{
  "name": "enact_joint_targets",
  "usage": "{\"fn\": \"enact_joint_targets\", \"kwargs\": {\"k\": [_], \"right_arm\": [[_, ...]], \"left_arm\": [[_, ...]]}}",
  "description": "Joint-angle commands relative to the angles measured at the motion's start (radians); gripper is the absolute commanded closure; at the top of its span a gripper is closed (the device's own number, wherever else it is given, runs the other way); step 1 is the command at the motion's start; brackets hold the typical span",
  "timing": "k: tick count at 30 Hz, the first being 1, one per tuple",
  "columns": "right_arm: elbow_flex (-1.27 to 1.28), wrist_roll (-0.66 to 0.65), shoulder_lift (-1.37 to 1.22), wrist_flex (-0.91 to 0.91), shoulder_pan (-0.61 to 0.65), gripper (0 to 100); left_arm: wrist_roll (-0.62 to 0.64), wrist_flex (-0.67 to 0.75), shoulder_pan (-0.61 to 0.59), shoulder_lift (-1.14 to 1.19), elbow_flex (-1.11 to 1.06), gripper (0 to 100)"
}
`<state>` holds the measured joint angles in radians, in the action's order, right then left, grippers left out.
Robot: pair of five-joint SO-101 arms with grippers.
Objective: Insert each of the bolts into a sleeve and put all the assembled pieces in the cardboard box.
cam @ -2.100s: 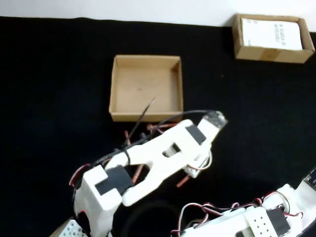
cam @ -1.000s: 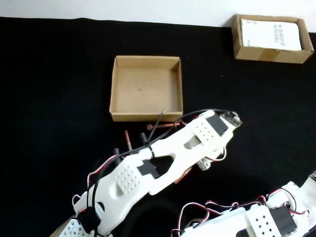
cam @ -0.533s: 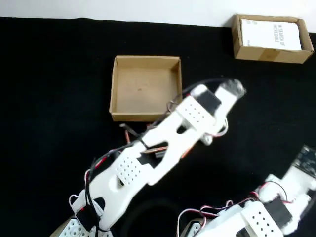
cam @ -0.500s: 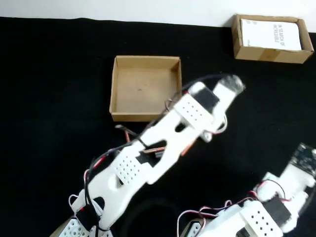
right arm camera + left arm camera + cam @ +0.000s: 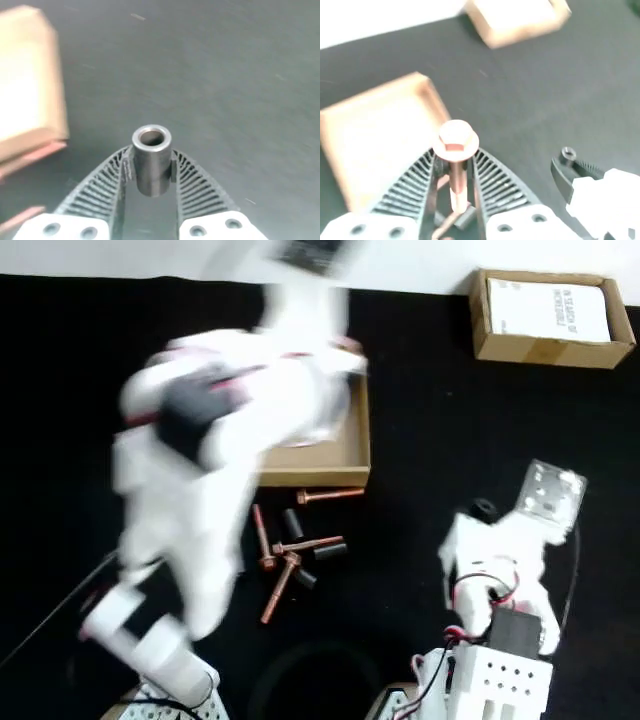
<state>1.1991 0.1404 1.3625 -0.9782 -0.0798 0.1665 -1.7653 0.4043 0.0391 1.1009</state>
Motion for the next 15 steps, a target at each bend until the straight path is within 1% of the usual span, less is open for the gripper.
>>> {"fn": "enact_joint_targets", "kwargs": {"k": [1, 4, 6, 10, 12, 15], "right_arm": [[-0.093, 0.063, 0.019, -0.004, 0.148, 99.2], [-0.127, 0.055, 0.019, -0.031, 0.228, 99.2], [-0.145, 0.04, 0.019, -0.047, 0.288, 99.2], [-0.137, 0.008, 0.019, -0.038, 0.4, 99.2], [-0.139, 0.008, 0.019, -0.025, 0.437, 99.2], [-0.134, 0.008, 0.018, 0.031, 0.467, 99.2]], "left_arm": [[-0.002, 0.0, -0.102, -0.318, -0.255, 99], [0.002, 0.005, -0.102, -0.536, -0.506, 99], [0.003, 0.015, -0.077, -0.653, -0.638, 99], [0.005, 0.115, -0.035, -0.812, -0.881, 99], [0.005, 0.204, -0.036, -0.858, -1.027, 99], [0.005, 0.393, -0.041, -0.894, -1.231, 99]]}}
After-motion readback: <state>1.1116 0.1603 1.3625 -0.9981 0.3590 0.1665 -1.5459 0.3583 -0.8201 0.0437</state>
